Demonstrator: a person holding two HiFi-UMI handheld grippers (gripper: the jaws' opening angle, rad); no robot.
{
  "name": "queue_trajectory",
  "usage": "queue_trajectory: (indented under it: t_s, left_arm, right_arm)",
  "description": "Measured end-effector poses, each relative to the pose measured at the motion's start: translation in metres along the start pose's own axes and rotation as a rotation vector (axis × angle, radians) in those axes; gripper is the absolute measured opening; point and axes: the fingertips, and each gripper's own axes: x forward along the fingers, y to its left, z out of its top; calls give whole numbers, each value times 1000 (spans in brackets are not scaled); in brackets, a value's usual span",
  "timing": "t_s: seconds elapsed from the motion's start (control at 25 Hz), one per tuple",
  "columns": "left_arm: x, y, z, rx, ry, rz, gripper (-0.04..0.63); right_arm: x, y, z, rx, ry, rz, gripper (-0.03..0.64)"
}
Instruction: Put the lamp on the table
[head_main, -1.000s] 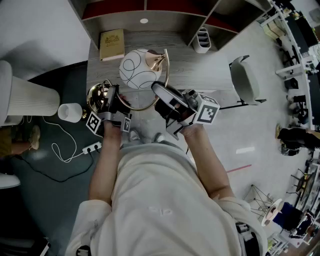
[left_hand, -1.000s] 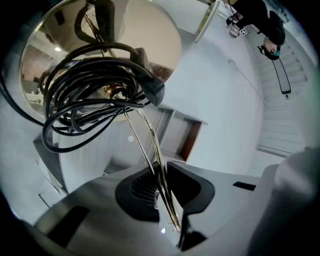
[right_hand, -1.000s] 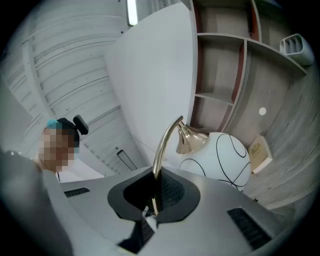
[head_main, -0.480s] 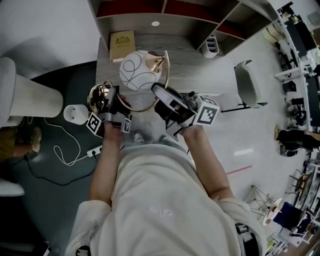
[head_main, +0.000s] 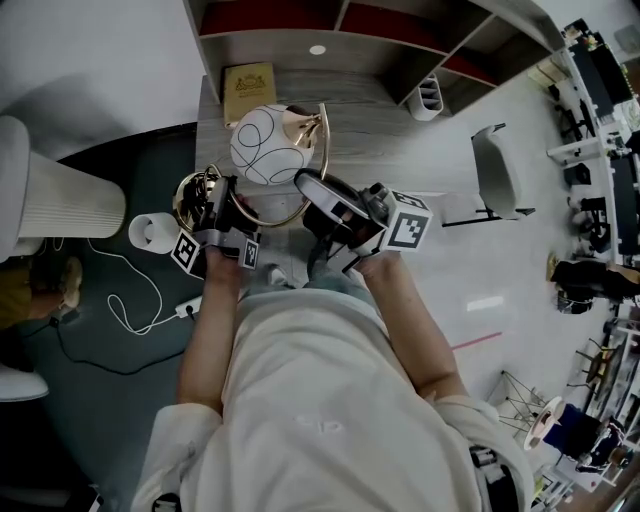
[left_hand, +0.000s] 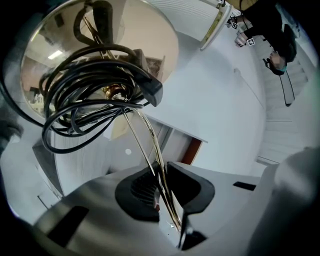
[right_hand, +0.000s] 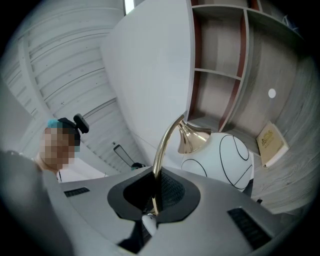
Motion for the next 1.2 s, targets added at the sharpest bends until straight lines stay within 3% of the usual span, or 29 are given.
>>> queue_trajectory:
  t_s: [0.52, 0.72, 1.2]
  left_arm:
    - [76, 33, -7, -12, -53, 11, 66]
    - [149, 67, -37, -26, -50, 33, 69]
    - [178, 91, -61, -57, -44, 26, 72]
  right_arm:
    - [2, -58, 69, 45, 58, 23, 31]
    - [-18, -99, 138, 57, 63, 22, 31]
    - [-33, -113, 166, 56, 95, 13, 31]
